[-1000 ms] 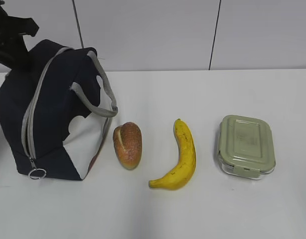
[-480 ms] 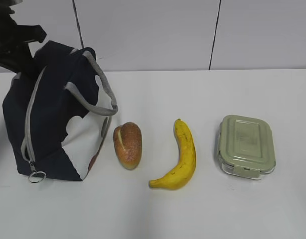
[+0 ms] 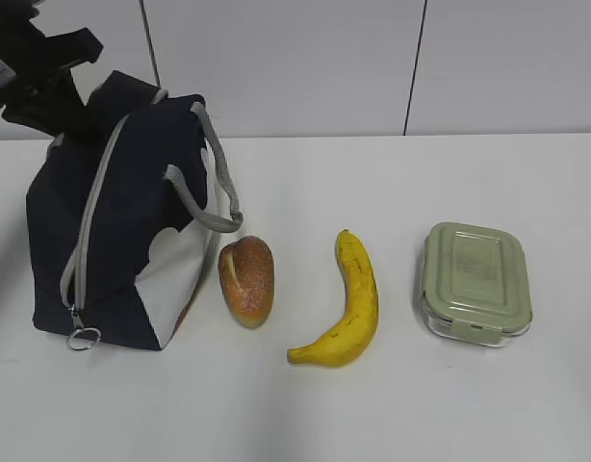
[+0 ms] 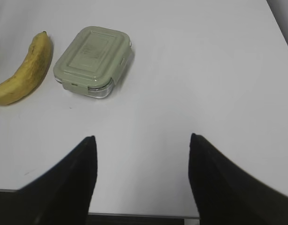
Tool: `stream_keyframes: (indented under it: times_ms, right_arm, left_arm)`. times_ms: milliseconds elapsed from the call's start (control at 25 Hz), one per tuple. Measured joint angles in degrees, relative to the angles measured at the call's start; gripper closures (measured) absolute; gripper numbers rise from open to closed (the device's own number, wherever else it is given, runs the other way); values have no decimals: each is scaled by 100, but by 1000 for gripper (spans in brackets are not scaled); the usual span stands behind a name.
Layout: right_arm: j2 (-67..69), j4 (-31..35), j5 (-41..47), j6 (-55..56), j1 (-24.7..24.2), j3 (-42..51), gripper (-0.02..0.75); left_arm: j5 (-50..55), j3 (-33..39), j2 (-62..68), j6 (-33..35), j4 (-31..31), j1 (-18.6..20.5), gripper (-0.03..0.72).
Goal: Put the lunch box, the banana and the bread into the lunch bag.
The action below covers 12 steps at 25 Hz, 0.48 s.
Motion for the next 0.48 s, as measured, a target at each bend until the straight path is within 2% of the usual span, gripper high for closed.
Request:
stream_keyframes:
  times_ms: [480]
  right_arm:
    - [0,0,0,0,0,0,281]
  left_arm:
    - [74,0,0,33,-467,0,687]
